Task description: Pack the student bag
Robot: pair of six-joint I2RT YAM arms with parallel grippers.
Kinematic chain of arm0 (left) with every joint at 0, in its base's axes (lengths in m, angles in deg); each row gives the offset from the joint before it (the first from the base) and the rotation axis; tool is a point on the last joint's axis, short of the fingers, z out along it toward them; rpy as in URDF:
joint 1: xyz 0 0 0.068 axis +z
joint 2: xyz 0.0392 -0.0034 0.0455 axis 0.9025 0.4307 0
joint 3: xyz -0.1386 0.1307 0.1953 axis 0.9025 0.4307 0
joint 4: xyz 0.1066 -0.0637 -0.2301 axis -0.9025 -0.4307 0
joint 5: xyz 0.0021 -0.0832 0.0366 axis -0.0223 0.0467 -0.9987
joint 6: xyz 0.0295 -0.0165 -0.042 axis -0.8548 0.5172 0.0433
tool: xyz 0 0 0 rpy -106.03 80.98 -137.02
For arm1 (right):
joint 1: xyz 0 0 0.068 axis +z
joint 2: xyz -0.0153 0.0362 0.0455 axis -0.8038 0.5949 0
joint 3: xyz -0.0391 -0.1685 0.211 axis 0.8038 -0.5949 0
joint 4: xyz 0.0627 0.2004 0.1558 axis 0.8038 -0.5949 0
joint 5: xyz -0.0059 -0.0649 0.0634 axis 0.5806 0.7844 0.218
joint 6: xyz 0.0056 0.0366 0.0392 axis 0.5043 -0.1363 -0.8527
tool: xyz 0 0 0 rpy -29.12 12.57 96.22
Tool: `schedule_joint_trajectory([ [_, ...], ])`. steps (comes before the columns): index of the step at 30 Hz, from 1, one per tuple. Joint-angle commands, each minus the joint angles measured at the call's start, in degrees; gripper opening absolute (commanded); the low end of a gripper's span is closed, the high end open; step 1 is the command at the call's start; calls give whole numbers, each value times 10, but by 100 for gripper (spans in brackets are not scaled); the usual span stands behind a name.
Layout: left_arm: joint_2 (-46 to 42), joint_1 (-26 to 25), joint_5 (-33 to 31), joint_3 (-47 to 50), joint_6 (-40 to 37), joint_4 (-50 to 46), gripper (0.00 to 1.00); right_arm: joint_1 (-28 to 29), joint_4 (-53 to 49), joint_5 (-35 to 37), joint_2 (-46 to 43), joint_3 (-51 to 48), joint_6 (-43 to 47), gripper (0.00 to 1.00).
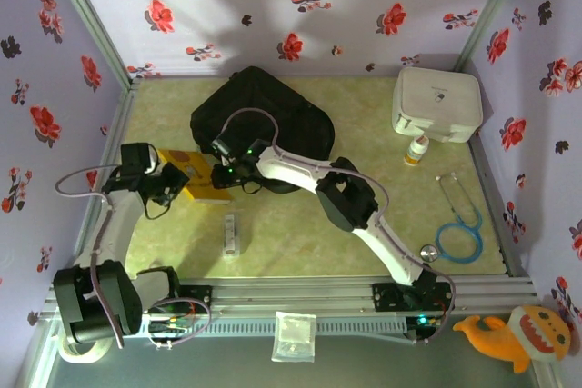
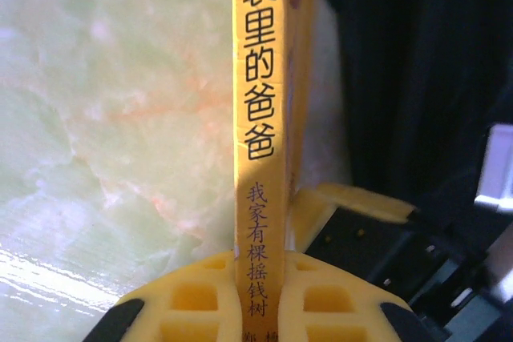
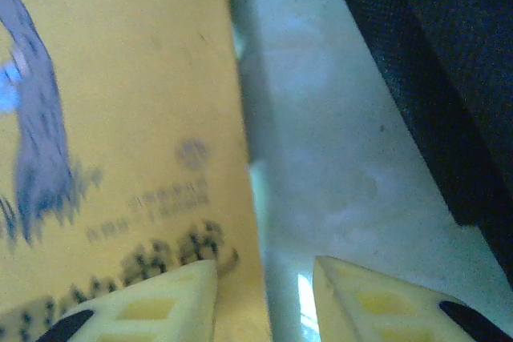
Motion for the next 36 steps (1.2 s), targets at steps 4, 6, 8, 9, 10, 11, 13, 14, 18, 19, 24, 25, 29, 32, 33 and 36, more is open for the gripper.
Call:
schedule_joint_trajectory([
  [4,-36,-2,-25,-89,-15,3,0,-29,72,-19,-164,-102,-40,48],
  [6,-40,-3,-24,-104,-5,16,0,-43,142,-25,-220,-177,-56,54],
  [8,-42,-8,-20,-114,10,42,0,-65,205,-31,-270,-249,-79,58],
  [9,-42,-13,-18,-118,18,55,0,-75,222,-34,-288,-273,-89,60],
  [10,-39,-20,-15,-124,28,72,0,-88,239,-38,-306,-300,-99,61],
  [11,-35,-27,-12,-129,39,91,0,-101,258,-44,-325,-325,-112,63],
  [13,-26,-44,-3,-135,68,135,0,-125,301,-55,-358,-377,-136,67],
  [14,-19,-55,3,-136,86,166,0,-138,324,-62,-375,-404,-149,68],
  [18,22,-117,13,-133,154,307,0,-180,418,-69,-446,-500,-184,70],
  [19,39,-137,16,-142,160,332,0,-190,428,-59,-467,-522,-186,72],
  [24,128,-216,18,-189,181,400,0,-223,424,-7,-560,-599,-187,79],
  [25,144,-228,19,-194,189,419,0,-229,424,6,-578,-613,-191,79],
  [29,204,-268,19,-221,202,455,0,-254,395,68,-638,-666,-225,80],
  [32,231,-290,12,-234,199,458,0,-275,400,74,-667,-703,-258,82],
  [33,236,-297,8,-234,203,464,0,-280,405,68,-671,-710,-266,82],
  [36,254,-315,-4,-237,215,488,0,-288,422,34,-665,-721,-298,83],
])
